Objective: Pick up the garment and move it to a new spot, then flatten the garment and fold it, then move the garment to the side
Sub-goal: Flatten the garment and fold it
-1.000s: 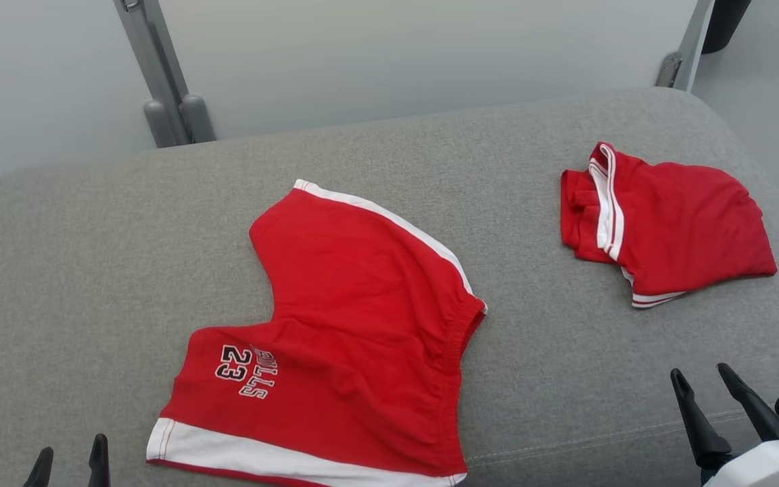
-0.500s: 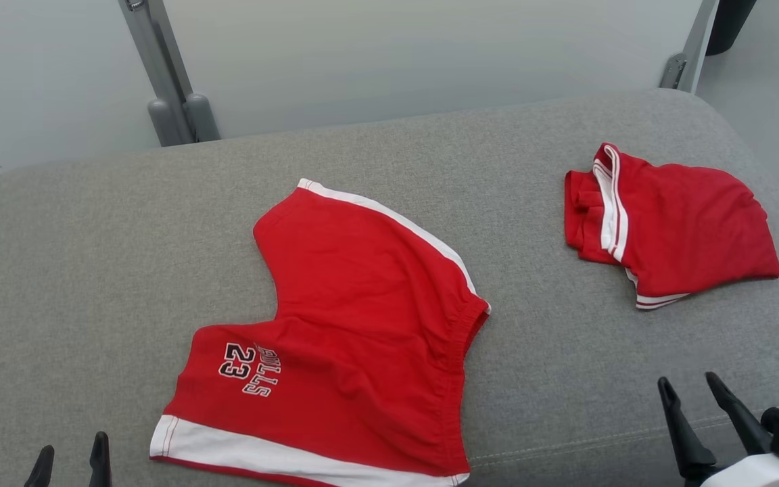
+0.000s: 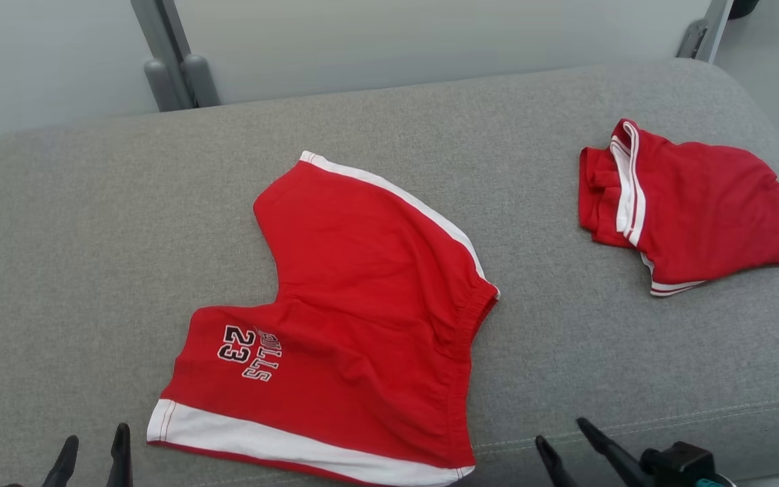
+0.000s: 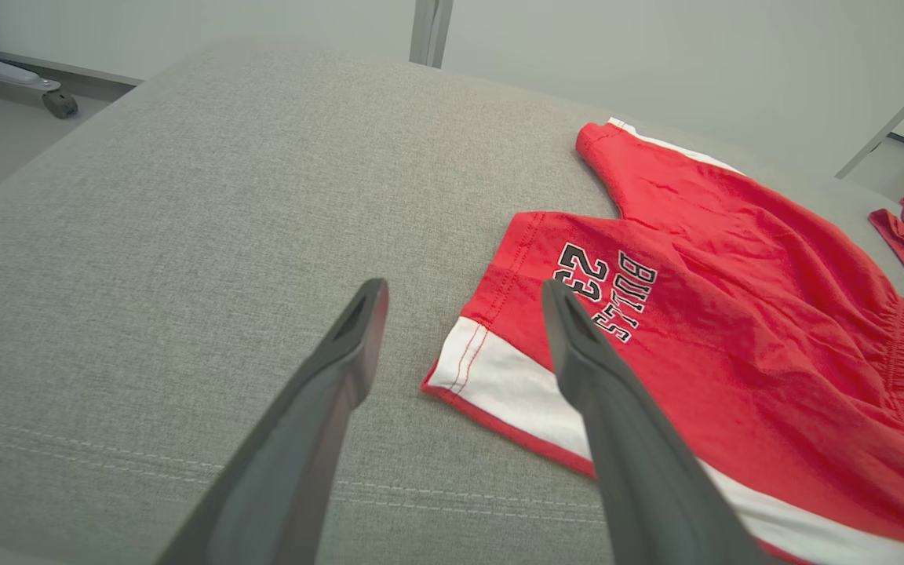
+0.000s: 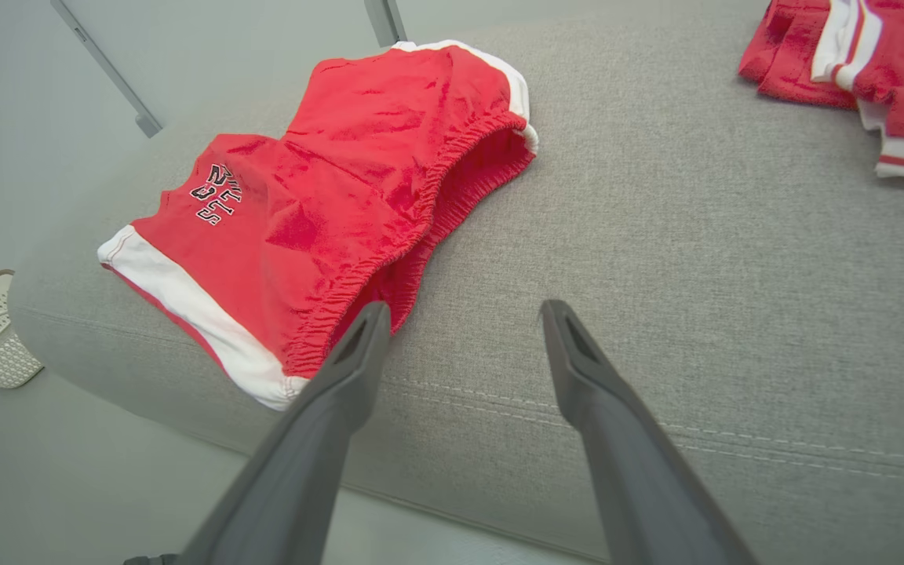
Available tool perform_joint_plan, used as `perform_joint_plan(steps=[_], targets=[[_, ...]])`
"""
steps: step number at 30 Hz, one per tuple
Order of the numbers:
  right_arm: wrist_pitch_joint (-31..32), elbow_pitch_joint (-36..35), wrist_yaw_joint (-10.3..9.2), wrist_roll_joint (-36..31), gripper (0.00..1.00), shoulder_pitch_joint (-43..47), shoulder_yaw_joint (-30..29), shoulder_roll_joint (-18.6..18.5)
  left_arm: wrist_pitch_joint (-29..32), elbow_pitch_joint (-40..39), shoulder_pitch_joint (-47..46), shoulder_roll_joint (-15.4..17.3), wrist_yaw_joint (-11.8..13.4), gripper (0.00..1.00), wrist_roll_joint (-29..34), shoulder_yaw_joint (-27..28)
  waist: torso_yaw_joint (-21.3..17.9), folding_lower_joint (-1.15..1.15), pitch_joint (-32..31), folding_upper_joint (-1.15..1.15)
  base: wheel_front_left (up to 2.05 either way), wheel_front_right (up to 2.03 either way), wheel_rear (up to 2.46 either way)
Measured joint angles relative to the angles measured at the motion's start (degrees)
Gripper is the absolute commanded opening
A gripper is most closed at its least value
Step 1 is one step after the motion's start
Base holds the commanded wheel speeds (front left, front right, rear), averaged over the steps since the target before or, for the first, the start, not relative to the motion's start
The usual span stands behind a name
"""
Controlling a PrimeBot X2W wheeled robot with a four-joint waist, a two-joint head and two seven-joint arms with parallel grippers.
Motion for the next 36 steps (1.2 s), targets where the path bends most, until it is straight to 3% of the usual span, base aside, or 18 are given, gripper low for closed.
perform_joint_plan(steps=[10, 30, 34, 36], targets=[[3.66, 4.85, 4.93, -1.85, 1.00, -4.60, 7.87, 3.53, 2.16, 4.47, -8.13, -1.11, -1.42, 1.00, -0.65, -2.54, 0.54, 0.00, 4.51, 0.00, 0.00, 0.00, 0.00], [4.65, 13.77, 8.10, -2.45, 1.00, -9.59, 10.83, 8.55, 2.67, 13.06, -13.30, -3.01, -3.46, 1.00, -2.33, -3.99, 1.61, 0.00, 5.66, 0.00, 0.00, 0.00, 0.00], [4.57, 14.82, 8.28, -2.45, 0.87, -10.38, 10.99, 8.90, 2.67, 14.46, -13.44, -3.45, -4.03, 1.00, -2.67, -4.34, 1.80, 0.00, 5.65, 0.00, 0.00, 0.00, 0.00], [4.50, 15.22, 8.32, -2.44, 0.74, -10.98, 10.99, 9.18, 2.68, 15.10, -13.86, -3.70, -4.47, 1.00, -2.71, -4.60, 1.87, 0.00, 5.66, 0.00, 0.00, 0.00, 0.00]])
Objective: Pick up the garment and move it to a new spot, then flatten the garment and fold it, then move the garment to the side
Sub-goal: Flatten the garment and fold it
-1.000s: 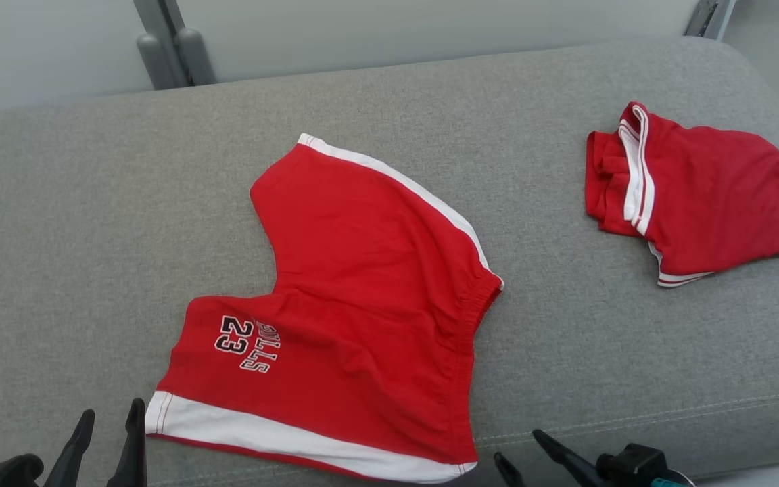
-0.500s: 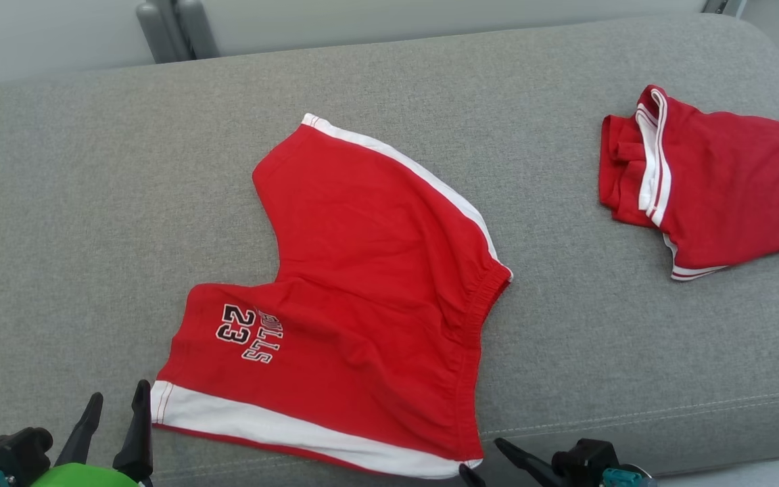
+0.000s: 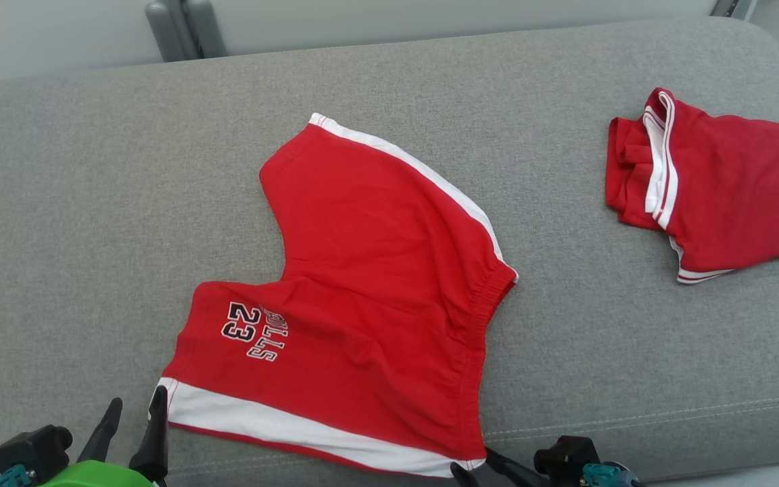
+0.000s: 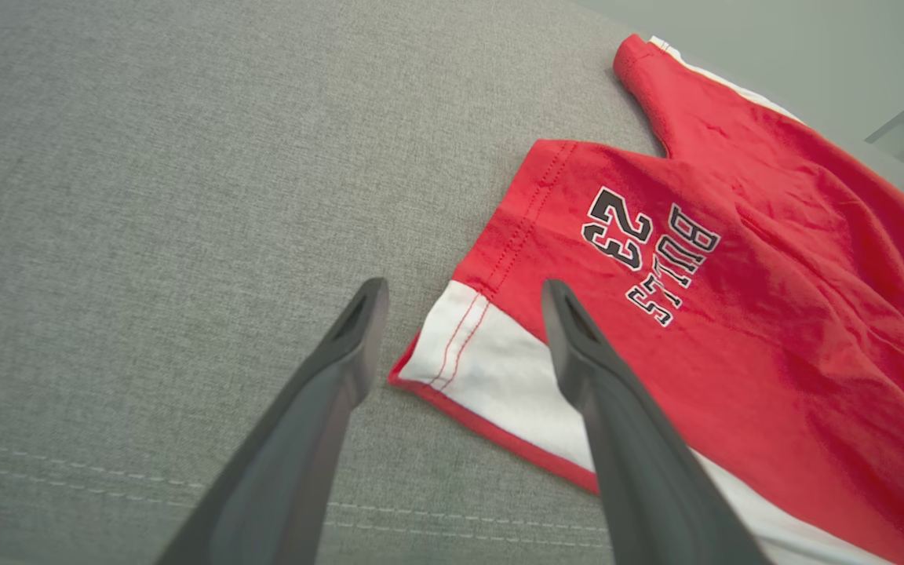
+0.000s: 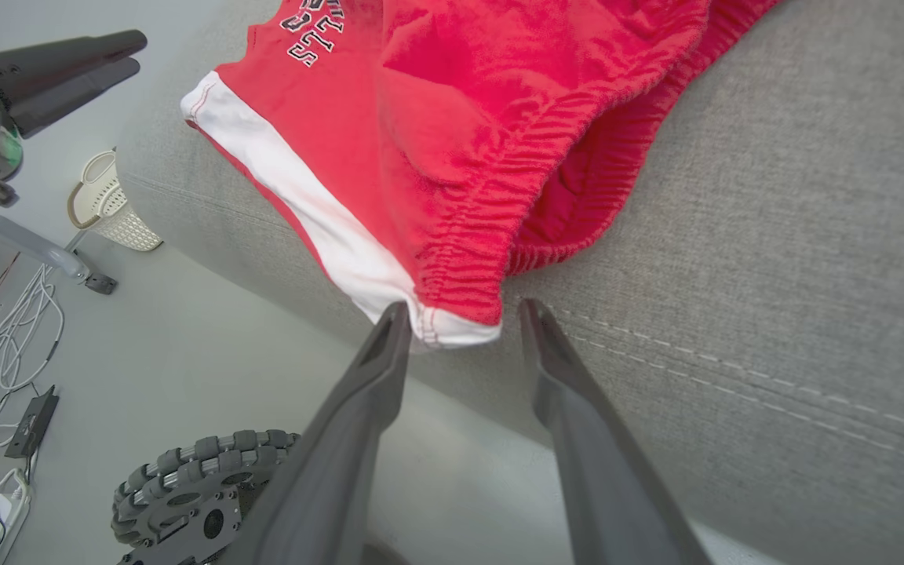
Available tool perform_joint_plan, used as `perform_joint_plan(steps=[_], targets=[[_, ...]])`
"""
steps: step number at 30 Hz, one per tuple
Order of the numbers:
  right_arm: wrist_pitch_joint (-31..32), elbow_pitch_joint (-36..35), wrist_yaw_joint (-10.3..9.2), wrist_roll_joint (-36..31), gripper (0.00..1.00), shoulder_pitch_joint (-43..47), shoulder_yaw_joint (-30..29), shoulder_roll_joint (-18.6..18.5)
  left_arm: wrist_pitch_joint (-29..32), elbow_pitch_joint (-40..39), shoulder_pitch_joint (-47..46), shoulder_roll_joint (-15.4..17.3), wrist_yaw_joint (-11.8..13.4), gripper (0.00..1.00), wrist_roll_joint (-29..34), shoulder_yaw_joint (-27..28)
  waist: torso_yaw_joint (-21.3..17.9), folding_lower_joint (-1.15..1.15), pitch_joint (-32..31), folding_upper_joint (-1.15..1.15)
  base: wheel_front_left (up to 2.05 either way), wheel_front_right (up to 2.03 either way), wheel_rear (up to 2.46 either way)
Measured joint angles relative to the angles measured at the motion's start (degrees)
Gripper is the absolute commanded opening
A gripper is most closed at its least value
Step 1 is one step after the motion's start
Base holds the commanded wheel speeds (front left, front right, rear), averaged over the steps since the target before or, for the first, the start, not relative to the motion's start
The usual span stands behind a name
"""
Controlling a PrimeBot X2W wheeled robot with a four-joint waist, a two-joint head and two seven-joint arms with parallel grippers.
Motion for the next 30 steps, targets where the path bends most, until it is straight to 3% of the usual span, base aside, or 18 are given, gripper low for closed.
perform_joint_plan(steps=[2, 3, 14, 18, 28, 30], targets=[[-0.03, 0.47, 0.32, 0.00, 0.52, -0.44, 0.04, 0.37, -0.01, 0.65, -0.69, -0.07, -0.19, 1.00, 0.00, -0.07, 0.02, 0.00, 0.01, 0.00, 0.00, 0.00, 0.00], [-0.11, 0.73, 0.33, 0.00, 0.47, -0.67, 0.09, 0.57, 0.00, 1.04, -0.94, -0.07, -0.25, 1.00, -0.04, -0.04, 0.03, 0.00, 0.02, 0.00, 0.00, 0.00, 0.00], [-1.22, 2.83, 0.83, 0.15, 0.04, -2.03, 0.75, 1.93, 2.01, 5.77, -1.69, -0.69, -1.54, 1.00, -1.53, -1.27, -0.11, 0.00, 0.22, 0.00, 0.00, 0.00, 0.00], [-1.29, 3.65, 1.29, 0.15, 0.00, -2.34, 1.07, 2.31, 2.42, 7.23, -2.88, -1.18, -2.00, 1.00, -1.55, -1.48, -0.24, 0.00, 0.46, 0.00, 0.00, 0.00, 0.00], [-2.22, 5.26, 1.42, 0.15, 0.00, -3.72, 1.40, 2.65, 3.02, 11.07, -5.28, -1.78, -2.08, 1.00, -3.12, -1.51, -0.65, 0.00, 0.79, 0.00, 0.00, 0.00, 0.00], [-2.24, 5.58, 1.76, 0.16, 0.00, -4.07, 1.47, 2.70, 3.01, 11.73, -5.66, -1.83, -2.36, 0.93, -3.21, -1.49, -0.75, 0.00, 0.83, 0.00, 0.00, 0.00, 0.00]])
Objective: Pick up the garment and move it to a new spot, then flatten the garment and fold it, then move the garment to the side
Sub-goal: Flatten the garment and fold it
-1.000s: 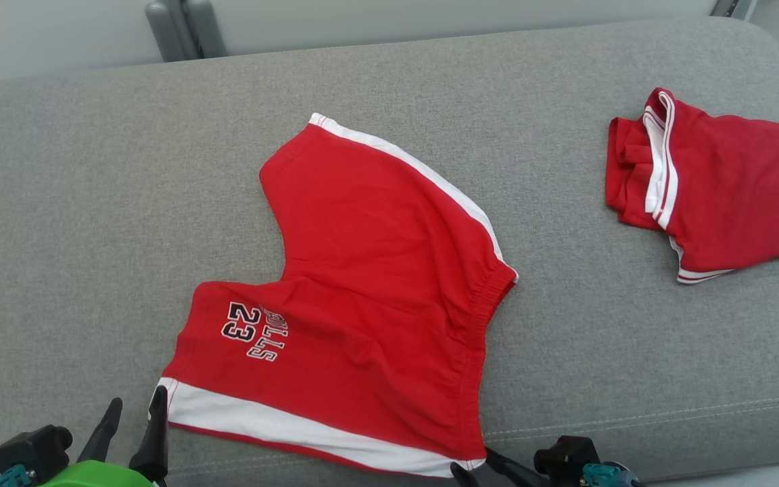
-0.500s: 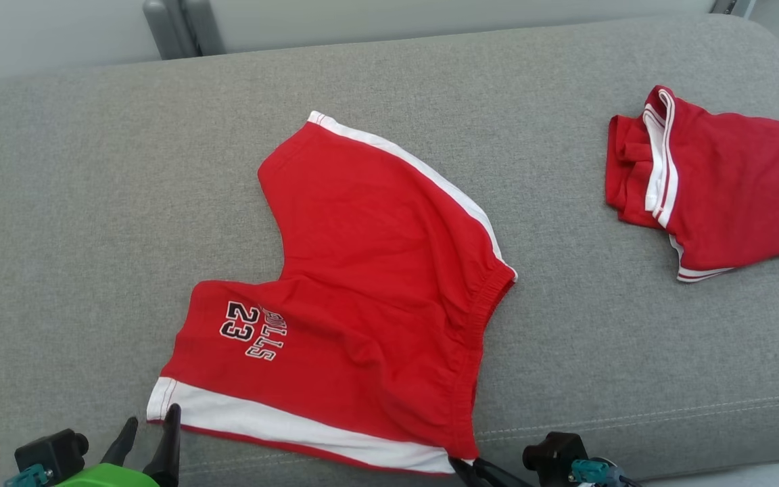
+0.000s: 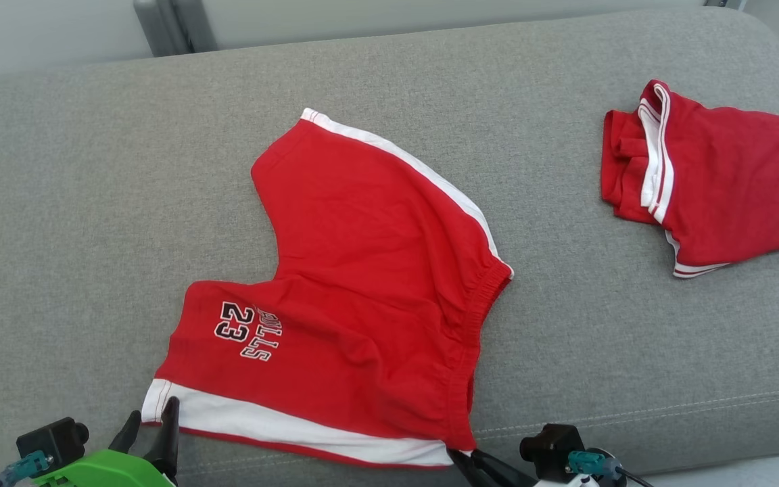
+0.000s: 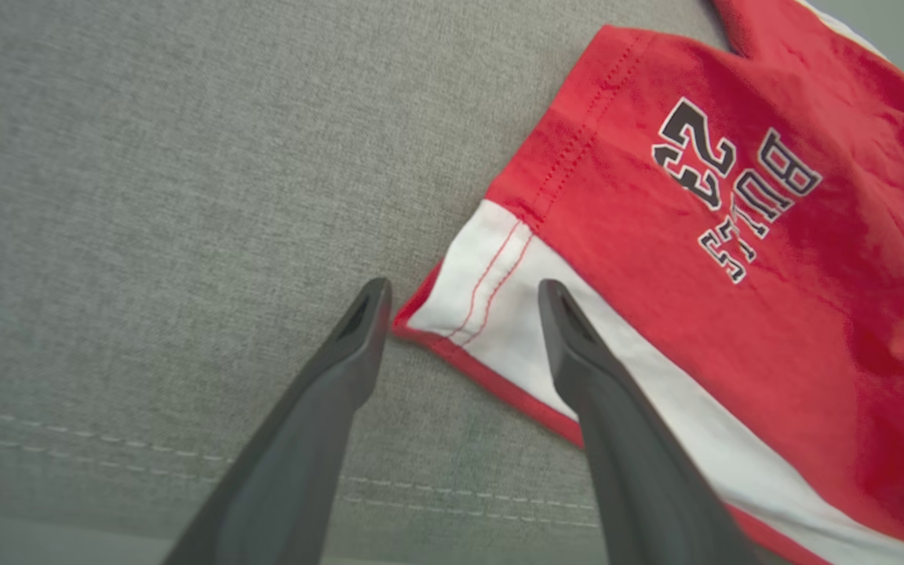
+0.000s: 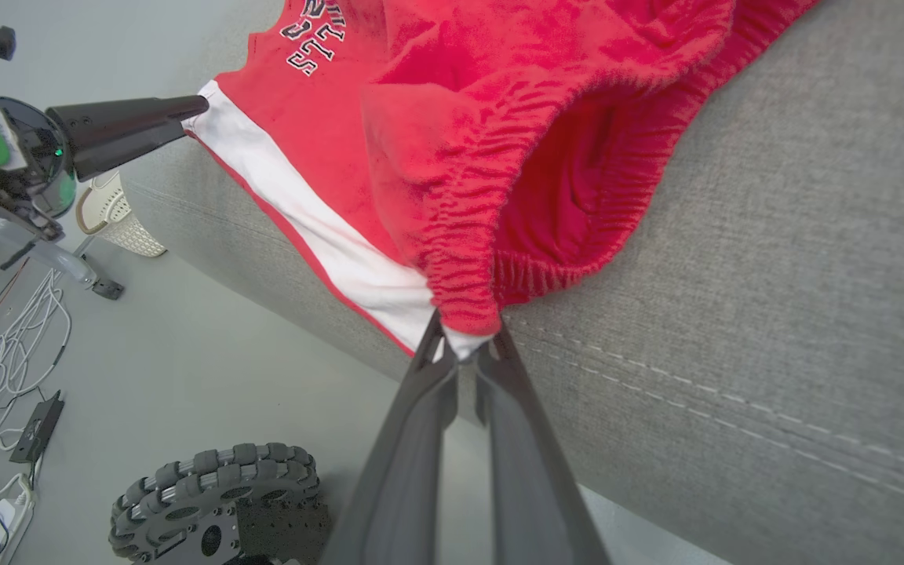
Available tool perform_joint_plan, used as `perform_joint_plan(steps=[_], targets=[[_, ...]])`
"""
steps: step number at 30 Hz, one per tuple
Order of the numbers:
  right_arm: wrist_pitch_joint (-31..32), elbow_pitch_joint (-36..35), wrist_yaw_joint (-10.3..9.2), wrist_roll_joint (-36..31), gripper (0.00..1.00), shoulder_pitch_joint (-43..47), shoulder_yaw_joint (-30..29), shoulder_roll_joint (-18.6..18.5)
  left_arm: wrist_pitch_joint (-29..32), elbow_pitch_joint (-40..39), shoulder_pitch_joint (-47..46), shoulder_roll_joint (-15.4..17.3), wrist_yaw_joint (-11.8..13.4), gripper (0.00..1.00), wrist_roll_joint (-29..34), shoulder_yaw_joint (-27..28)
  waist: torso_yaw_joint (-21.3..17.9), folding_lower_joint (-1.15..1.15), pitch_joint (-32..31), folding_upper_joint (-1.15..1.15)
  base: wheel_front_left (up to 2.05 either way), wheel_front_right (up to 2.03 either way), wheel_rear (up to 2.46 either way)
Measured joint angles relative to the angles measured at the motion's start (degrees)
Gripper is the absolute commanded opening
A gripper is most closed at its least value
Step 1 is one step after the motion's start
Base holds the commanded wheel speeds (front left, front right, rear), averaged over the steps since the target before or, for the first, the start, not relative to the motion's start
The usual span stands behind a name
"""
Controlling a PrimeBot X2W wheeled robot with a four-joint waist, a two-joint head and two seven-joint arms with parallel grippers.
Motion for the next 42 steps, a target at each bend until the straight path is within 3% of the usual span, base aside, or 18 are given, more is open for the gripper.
perform_joint_plan(steps=[3, 6, 12, 13, 17, 27, 34, 42], targets=[[-0.24, 0.34, 0.00, 0.00, 0.00, -0.19, 0.05, 0.16, -0.03, 0.69, -0.83, -0.23, -0.20, 0.68, -0.30, 0.00, -0.11, 0.00, 0.06, 0.00, 0.00, 0.00, 0.00], [-0.55, 0.75, 0.02, 0.01, 0.00, -0.21, 0.20, 0.31, -0.10, 1.30, -1.62, -0.35, -0.40, 0.53, -0.32, 0.00, -0.17, 0.00, 0.08, 0.00, 0.00, 0.00, 0.00], [-0.81, 1.59, 0.05, 0.01, 0.00, -0.53, 0.46, 0.67, -0.12, 3.05, -1.94, -0.37, -0.69, 0.44, -0.33, -0.02, -0.33, 0.00, 0.15, 0.00, 0.00, 0.00, 0.00], [-0.81, 1.71, 0.05, 0.03, 0.00, -0.62, 0.47, 0.71, -0.12, 3.27, -2.01, -0.37, -0.70, 0.39, -0.33, -0.02, -0.35, 0.00, 0.16, 0.00, 0.00, 0.00, 0.00], [-1.07, 2.18, 0.07, 0.10, 0.00, -1.13, 0.53, 0.75, -0.34, 4.00, -2.36, -0.37, -0.96, 0.01, -0.34, -0.04, -0.36, 0.00, 0.19, 0.00, 0.00, 0.00, 0.00], [-1.99, 1.76, 0.54, 2.61, 0.00, -1.32, -0.04, 1.69, -0.68, 2.81, -3.22, 0.19, -1.64, 0.00, -1.76, 0.43, -0.41, 0.00, -0.02, 0.00, 0.00, 0.00, 0.00], [-1.92, -2.99, 0.57, 7.71, 0.00, 0.19, -1.52, 1.51, 0.86, -3.87, -3.14, 3.65, -2.15, 0.00, -5.43, 3.38, -1.36, 0.00, -0.39, 0.00, 0.00, 0.00, 0.00], [-0.47, -11.52, 0.84, 19.80, 0.00, 2.42, -5.64, 2.68, 4.95, -15.07, -4.18, 6.64, -2.16, 0.00, -8.53, 4.80, -2.73, 0.00, 0.86, 0.00, 0.00, 0.00, 0.00]])
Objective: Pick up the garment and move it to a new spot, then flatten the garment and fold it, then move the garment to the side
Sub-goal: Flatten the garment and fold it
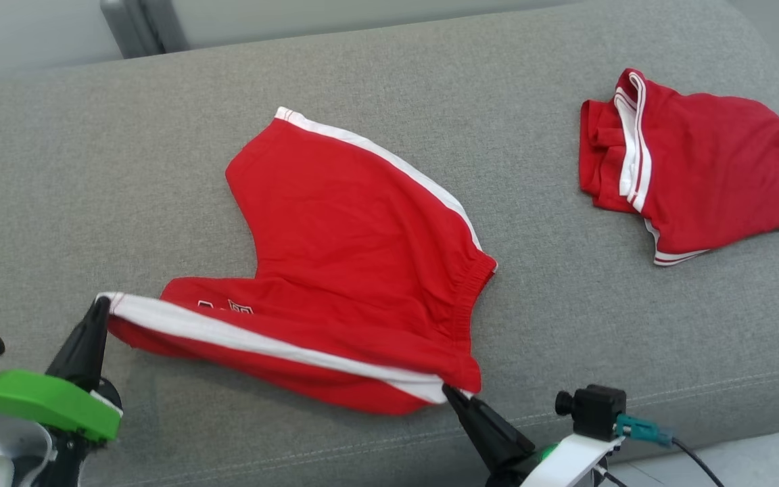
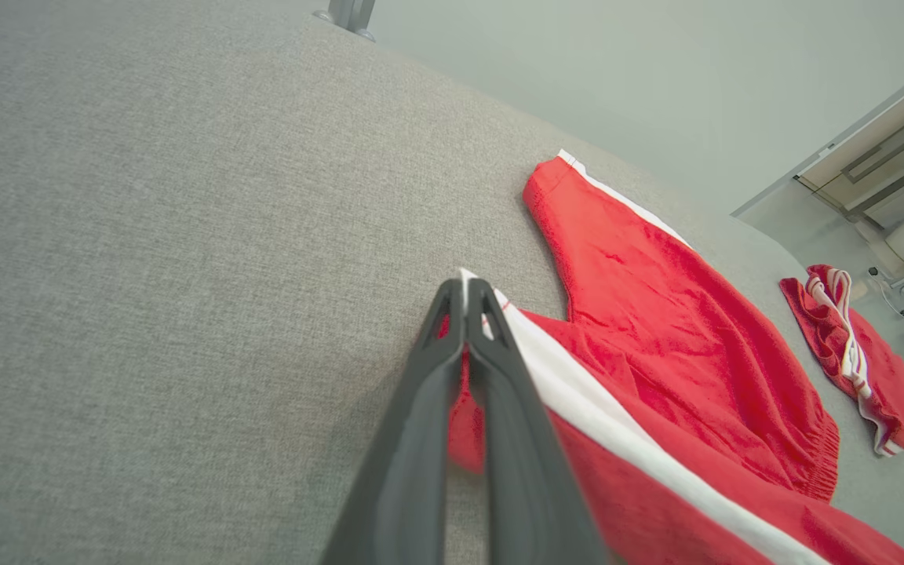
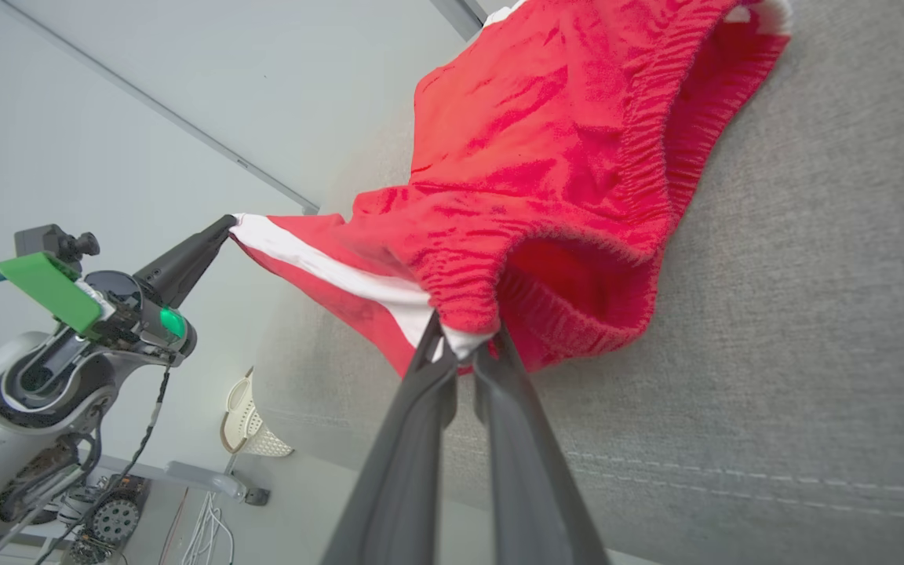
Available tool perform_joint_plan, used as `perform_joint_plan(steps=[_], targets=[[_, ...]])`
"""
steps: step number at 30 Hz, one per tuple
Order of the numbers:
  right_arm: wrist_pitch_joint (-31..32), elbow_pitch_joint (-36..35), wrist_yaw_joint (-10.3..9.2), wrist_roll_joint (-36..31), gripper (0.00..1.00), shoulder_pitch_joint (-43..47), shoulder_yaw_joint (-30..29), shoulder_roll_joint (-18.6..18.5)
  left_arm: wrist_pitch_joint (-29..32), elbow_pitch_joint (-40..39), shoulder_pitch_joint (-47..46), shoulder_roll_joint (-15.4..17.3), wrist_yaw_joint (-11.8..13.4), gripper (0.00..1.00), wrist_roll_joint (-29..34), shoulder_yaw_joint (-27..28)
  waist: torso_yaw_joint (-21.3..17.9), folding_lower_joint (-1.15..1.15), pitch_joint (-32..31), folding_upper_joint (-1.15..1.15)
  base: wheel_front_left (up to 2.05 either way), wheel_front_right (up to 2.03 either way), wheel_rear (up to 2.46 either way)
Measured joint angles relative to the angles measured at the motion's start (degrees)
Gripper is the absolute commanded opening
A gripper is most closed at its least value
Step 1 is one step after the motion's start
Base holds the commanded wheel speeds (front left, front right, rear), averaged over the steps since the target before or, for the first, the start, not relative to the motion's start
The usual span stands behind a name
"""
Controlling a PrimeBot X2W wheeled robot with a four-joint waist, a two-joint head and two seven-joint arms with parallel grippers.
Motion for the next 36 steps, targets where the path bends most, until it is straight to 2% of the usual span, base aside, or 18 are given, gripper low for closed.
perform_joint_plan(steps=[7, 11, 12, 17, 19, 24, 27, 36], targets=[[3.70, -7.69, 0.24, 9.72, 0.00, -2.87, -3.13, 1.33, 7.60, -9.62, -8.23, 4.86, 0.16, 0.00, -0.48, -0.83, -1.37, 0.00, 3.41, 0.00, 0.00, 0.00, 0.00], [6.22, -9.62, 0.24, 13.34, 0.00, -5.61, -3.77, 1.77, 11.09, -12.66, -13.12, 6.99, 1.63, 0.00, 0.15, -0.97, -2.14, 0.00, 5.39, 0.00, 0.00, 0.00, 0.00], [7.68, -10.39, 0.24, 15.67, 0.00, -7.15, -4.58, 2.07, 13.63, -14.24, -16.91, 8.11, 2.60, 0.00, 0.32, -1.00, -2.71, 0.00, 6.80, 0.00, 0.00, 0.00, 0.00], [9.89, -11.20, 0.23, 19.76, 0.00, -10.66, -7.16, 2.34, 18.62, -15.84, -23.39, 8.94, 4.61, 0.00, -0.16, -1.49, -3.94, 0.00, 9.76, 0.00, 0.00, 0.00, 0.00], [11.15, -11.67, 0.07, 21.73, 0.00, -12.47, -8.31, 2.44, 21.12, -15.97, -26.04, 8.96, 5.61, 0.00, -0.70, -1.79, -4.60, 0.00, 11.27, 0.00, 0.00, 0.00, 0.00], [14.14, -11.93, -2.08, 26.36, 0.00, -16.52, -10.18, 2.80, 26.68, -15.46, -32.31, 10.69, 8.96, 0.00, -1.45, -2.18, -6.43, 0.00, 15.08, 0.00, 0.00, 0.00, 0.00], [15.36, -11.25, -2.91, 27.44, 0.00, -19.13, -10.48, 2.82, 28.44, -13.72, -35.43, 11.51, 10.11, 0.00, -1.31, -2.22, -7.73, 0.00, 17.28, 0.00, 0.00, 0.00, 0.00], [16.96, -9.10, -3.90, 31.04, 0.00, -22.82, -10.14, 3.10, 32.82, -8.46, -41.05, 12.60, 10.80, 0.00, 1.55, -4.56, -12.36, 0.01, 21.90, 0.00, 0.00, 0.00, 0.00]])
